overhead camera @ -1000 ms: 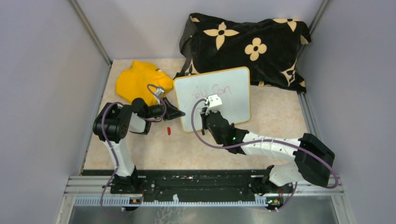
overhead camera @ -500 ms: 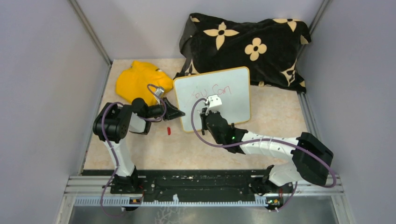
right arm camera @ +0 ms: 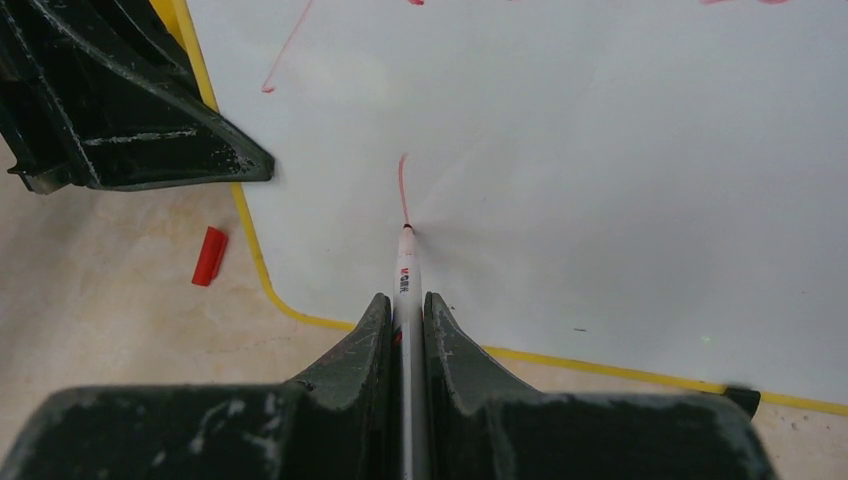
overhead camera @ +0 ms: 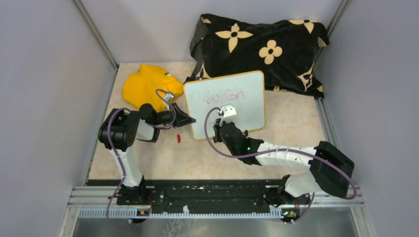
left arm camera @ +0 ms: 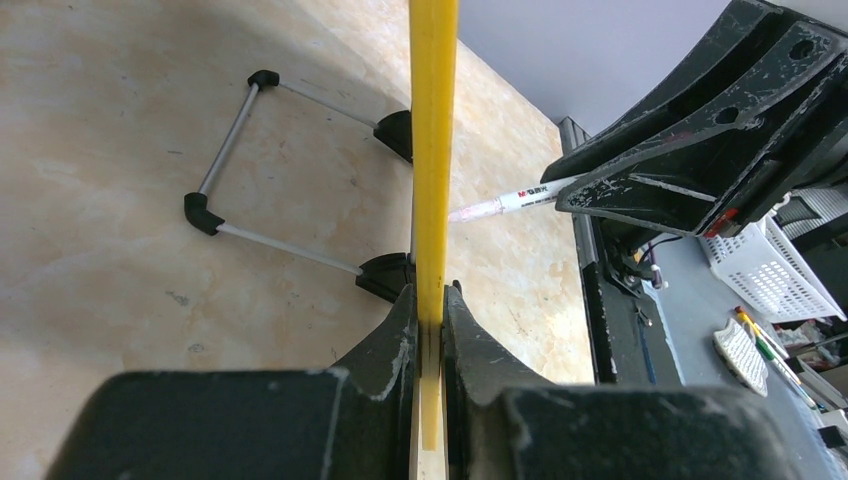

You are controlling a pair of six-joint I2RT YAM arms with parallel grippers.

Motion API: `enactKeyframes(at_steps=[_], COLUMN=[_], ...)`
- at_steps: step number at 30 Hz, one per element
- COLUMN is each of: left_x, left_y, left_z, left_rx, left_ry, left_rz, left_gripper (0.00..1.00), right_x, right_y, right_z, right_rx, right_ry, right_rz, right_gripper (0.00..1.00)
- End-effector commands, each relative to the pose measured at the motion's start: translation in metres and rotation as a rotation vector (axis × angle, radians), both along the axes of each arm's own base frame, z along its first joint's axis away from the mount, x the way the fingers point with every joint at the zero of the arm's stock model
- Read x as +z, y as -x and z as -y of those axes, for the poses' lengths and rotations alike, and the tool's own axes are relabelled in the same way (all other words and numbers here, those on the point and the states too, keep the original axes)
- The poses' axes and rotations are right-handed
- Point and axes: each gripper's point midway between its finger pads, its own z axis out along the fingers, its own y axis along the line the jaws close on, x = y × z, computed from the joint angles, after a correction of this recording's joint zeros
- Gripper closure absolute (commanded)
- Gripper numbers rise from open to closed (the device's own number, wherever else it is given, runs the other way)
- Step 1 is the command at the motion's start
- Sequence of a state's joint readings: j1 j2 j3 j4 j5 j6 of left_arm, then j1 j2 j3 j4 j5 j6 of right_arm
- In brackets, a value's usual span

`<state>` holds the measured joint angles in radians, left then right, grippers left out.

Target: Write a sentence on the whiteboard

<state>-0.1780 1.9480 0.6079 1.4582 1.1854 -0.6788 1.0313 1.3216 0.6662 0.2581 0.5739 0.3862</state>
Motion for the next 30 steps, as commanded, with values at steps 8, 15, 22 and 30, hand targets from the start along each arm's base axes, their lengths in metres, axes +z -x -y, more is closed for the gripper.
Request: enactKeyframes(at_steps=[8,15,22,30], left_x=[0.002,0.001,0.001,0.001], left_y=[0.003,0.003,0.003,0.003], left_z=[0.005,0.004,0.004,0.005], left_rx=[-0.031,-0.03,-0.029,-0.031], left_ry=[-0.007,-0.008,-0.007,-0.007], left_rz=[0.013,0.012,0.011,0.011], left_gripper=[1.0,1.0,1.0,1.0], right_x=[-0.012,0.0,0.013,0.023], right_y=[0.006,0.002,-0.006,-0.011], right_z=[0.011,0.005,-0.002,-0.007], right_rx=[-0.004,-0.002,-0.006,-0.006], right_ry=[0.005,-0.016,-0.016,-0.016], right_rz=[-0.035,-0.018,0.013,0.038], right_gripper=[1.0,1.0,1.0,1.0])
